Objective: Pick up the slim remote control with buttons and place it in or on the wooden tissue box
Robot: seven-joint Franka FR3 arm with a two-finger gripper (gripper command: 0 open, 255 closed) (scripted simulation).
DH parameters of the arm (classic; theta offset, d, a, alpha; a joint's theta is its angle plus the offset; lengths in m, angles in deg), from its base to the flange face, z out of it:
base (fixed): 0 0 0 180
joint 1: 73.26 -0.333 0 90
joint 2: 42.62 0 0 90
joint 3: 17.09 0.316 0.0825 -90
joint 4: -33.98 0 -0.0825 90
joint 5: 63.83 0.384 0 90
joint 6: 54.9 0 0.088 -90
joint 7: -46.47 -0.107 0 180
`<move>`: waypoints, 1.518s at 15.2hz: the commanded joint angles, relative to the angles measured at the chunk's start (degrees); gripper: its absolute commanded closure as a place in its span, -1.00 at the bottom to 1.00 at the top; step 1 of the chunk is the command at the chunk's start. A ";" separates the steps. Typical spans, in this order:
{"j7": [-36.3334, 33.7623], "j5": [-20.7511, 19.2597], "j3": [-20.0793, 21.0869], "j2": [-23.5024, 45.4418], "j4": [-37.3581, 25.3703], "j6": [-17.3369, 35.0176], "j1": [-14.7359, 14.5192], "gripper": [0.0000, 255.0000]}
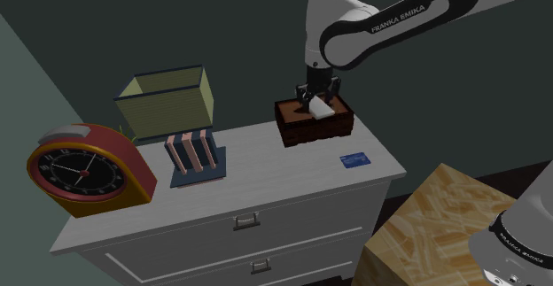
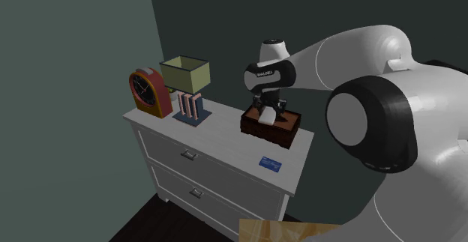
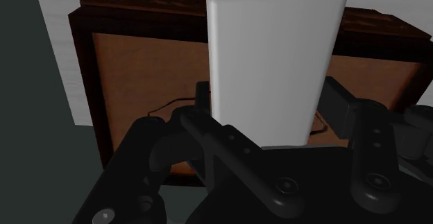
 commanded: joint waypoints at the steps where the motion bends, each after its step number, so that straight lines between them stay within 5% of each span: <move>1: -0.26 -0.28 -0.02 0.41 1.02 1.44 0.00 1.00; 11: -0.60 -0.62 -0.03 0.96 1.92 2.84 -0.01 1.00; 12: -0.59 -0.59 -0.03 0.88 2.00 2.86 -0.01 -1.00; 17: -0.60 -0.62 -0.03 0.96 1.92 2.84 -0.01 -1.00; 23: 0.51 1.04 0.20 -2.21 -1.81 -3.83 -0.15 -1.00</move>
